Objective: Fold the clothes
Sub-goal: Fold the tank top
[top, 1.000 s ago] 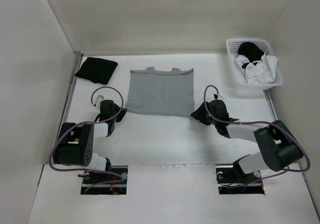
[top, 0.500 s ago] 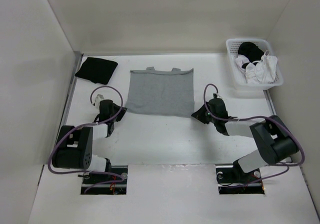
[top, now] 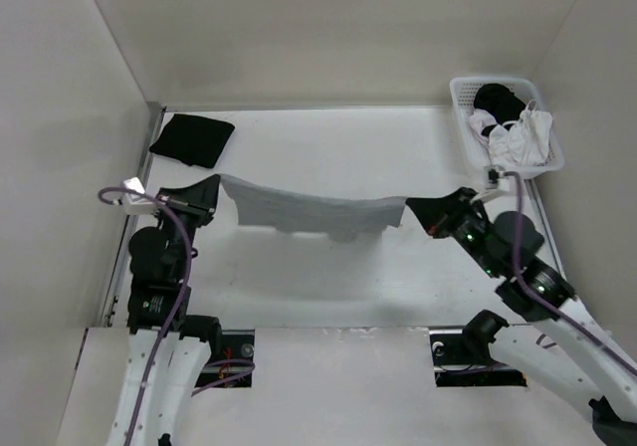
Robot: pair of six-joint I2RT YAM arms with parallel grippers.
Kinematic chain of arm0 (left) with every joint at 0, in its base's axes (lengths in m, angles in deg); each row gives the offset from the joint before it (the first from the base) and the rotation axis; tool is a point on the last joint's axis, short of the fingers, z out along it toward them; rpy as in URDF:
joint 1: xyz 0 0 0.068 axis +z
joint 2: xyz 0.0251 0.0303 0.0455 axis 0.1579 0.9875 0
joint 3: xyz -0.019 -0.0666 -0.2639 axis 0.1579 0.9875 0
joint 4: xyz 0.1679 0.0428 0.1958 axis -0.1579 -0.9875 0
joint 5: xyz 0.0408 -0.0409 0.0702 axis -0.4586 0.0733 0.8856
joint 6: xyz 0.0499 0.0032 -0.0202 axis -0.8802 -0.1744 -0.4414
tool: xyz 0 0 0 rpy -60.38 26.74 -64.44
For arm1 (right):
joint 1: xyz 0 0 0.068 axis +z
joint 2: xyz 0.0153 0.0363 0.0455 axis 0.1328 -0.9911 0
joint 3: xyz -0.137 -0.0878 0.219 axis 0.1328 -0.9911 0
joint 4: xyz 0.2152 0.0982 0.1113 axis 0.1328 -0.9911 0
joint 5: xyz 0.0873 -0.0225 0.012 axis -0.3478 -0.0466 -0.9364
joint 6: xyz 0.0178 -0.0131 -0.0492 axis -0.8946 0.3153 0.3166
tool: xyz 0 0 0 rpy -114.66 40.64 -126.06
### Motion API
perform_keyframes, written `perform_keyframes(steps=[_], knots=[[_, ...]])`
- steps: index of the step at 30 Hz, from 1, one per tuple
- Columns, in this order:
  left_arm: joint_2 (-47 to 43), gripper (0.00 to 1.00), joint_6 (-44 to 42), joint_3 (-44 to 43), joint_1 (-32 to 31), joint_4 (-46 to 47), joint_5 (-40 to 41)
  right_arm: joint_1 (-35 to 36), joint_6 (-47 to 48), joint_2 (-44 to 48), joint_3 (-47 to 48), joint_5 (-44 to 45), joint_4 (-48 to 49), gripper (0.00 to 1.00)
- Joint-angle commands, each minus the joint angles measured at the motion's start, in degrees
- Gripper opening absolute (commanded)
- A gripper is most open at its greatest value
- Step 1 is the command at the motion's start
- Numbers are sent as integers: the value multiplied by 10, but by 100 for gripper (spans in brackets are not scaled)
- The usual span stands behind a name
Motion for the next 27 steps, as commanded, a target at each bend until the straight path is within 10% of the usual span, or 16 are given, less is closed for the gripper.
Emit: perform_keyframes(steps=[1,8,18,27], knots=[[-42,0,-23,-93,-5,-99,11,60,43,38,95,104,-144,4],[-17,0,-17,-131,-14,-102,12,127,81,-8,164,145,-132,6],[237,0,4,-27,-3,82,46,-137,39,-292,81,-138,133,6],[544,0,11,-191,5,171,45,-257,8,-581,257,-240,179,5]])
